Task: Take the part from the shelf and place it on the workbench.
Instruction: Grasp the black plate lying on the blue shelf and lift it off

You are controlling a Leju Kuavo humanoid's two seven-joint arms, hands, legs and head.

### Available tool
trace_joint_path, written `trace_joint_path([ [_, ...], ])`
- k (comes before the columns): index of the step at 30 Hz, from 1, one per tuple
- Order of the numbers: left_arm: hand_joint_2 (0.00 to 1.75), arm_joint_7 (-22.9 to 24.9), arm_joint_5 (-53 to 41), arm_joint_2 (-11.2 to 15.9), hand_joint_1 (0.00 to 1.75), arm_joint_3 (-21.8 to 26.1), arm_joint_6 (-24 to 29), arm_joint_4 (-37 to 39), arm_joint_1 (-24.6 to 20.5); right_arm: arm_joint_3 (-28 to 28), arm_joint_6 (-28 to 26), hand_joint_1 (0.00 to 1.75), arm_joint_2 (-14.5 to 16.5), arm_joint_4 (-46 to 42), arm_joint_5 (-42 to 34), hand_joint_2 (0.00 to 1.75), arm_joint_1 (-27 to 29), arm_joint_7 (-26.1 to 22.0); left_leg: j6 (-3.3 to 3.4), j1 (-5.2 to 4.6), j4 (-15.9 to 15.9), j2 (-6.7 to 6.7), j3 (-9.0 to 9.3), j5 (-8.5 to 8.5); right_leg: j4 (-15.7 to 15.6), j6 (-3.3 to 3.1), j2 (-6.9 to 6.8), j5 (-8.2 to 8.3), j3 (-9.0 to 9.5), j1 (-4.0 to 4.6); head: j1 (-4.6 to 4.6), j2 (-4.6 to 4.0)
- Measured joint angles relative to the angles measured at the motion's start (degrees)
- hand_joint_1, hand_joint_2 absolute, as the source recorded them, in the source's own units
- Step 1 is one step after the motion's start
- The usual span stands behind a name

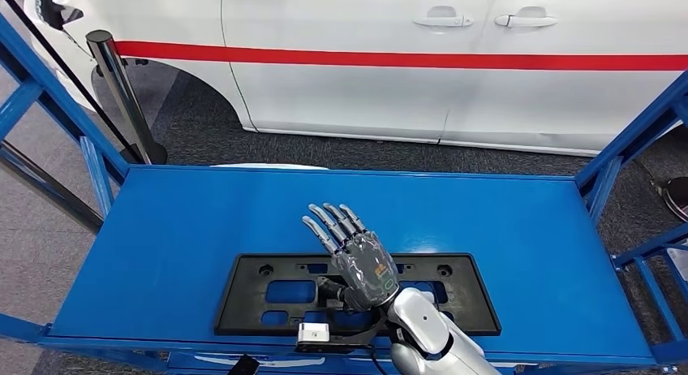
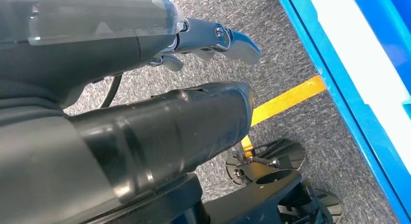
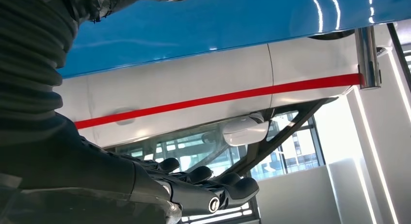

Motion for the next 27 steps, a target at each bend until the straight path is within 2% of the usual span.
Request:
trace_joint_path([
  [14,0.00,0.4,0.2,0.0,0.00,0.0,0.1,0.0,0.0,1.2,-0.2,0.00,-1.2,-4.3,0.4,1.75,0.0,-1.1,-0.04,0.12,0.0,0.01,0.03,0.01,0.2,-0.06,0.00,-0.04,-0.08,0.09,0.01,0.00],
  [22,0.00,0.8,0.1,0.0,0.00,0.0,0.7,0.0,0.0,2.5,-5.6,0.00,-2.3,-7.7,11.7,1.75,-1.2,3.4,-0.04,0.13,0.0,0.01,0.02,0.01,0.2,-0.06,0.01,-0.04,-0.10,0.09,0.02,0.00],
  [27,0.00,0.8,0.4,0.0,0.00,0.0,0.8,0.0,0.0,3.2,-3.8,0.00,-2.9,-10.2,10.7,1.75,-2.9,4.0,-0.04,0.12,0.0,0.01,0.03,0.02,0.2,-0.06,0.01,-0.04,-0.10,0.09,0.02,0.00],
])
